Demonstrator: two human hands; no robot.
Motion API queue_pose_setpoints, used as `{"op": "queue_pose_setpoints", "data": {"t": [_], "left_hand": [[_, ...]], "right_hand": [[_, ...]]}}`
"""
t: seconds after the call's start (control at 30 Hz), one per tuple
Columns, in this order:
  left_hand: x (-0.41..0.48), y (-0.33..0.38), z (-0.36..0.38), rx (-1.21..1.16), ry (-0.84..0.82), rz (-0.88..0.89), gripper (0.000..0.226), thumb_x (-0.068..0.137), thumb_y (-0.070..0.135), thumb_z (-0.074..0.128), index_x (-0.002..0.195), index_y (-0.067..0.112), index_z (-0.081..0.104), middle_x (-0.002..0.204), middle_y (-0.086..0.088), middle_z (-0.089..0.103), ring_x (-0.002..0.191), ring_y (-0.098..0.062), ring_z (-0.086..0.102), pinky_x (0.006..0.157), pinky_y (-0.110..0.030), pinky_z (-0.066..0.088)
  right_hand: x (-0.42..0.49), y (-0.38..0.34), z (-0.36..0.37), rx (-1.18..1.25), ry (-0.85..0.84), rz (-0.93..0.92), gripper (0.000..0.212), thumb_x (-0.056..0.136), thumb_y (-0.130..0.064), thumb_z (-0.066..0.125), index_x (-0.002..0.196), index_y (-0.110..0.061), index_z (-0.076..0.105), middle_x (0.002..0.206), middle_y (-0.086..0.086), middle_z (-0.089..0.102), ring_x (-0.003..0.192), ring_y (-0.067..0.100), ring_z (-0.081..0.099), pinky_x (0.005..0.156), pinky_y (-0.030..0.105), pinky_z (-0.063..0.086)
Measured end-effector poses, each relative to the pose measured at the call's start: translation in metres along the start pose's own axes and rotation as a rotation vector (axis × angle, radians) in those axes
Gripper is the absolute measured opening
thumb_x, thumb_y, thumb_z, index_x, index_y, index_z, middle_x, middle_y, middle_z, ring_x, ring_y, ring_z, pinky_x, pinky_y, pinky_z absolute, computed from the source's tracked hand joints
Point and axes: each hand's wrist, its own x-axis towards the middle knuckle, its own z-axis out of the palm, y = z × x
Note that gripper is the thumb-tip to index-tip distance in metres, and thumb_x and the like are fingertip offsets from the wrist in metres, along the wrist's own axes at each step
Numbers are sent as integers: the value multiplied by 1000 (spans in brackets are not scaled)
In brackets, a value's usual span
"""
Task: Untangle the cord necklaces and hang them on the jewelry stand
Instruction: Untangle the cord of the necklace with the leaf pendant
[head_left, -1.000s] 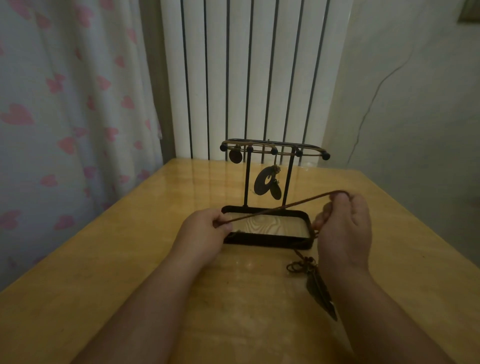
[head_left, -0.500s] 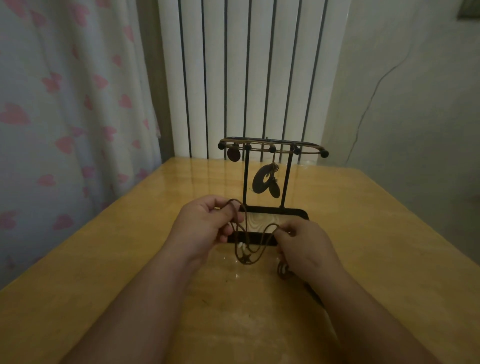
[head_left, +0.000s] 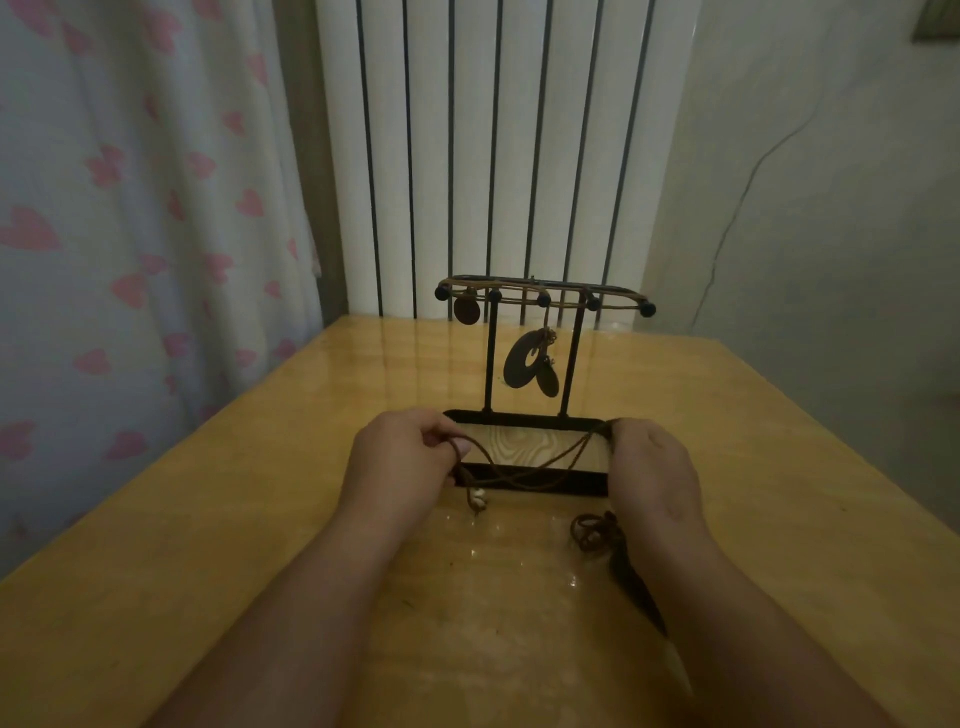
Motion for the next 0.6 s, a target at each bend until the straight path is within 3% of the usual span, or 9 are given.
{"op": "queue_pose_setpoints", "data": {"t": [0.1, 0.27, 0.43, 0.6], "left_hand": [[3, -1, -1, -348, -70, -128, 14, 89, 5, 67, 89, 18, 70, 88, -7, 72, 70, -14, 73, 71, -28, 60], [2, 2, -2, -696, -155, -143, 14, 88, -5, 62, 95, 6, 67, 82, -10, 72, 75, -17, 72, 65, -26, 57], [-5, 6, -1, -531, -165, 45, 16, 87, 2, 66, 89, 17, 71, 79, -2, 74, 64, -8, 64, 53, -21, 46], [-5, 6, 1, -431, -2, 84, 17, 84, 10, 71, 81, 27, 74, 82, 4, 75, 81, -11, 68, 68, -30, 50]], "right_hand": [[0, 1, 2, -32, -22, -22, 29, 97, -27, 37, 87, -10, 60, 89, 14, 61, 74, 23, 55, 71, 44, 50], [4, 6, 6, -247, -200, -57, 20, 94, -28, 46, 88, -20, 64, 81, -2, 62, 75, 16, 60, 79, 47, 58], [-1, 10, 12, -552, -376, -116, 13, 89, -39, 60, 95, -32, 69, 83, -10, 63, 79, 11, 62, 79, 38, 57], [-2, 4, 6, -508, -357, -150, 5, 88, -33, 65, 92, -31, 68, 83, -11, 60, 75, 11, 63, 74, 36, 59]]}}
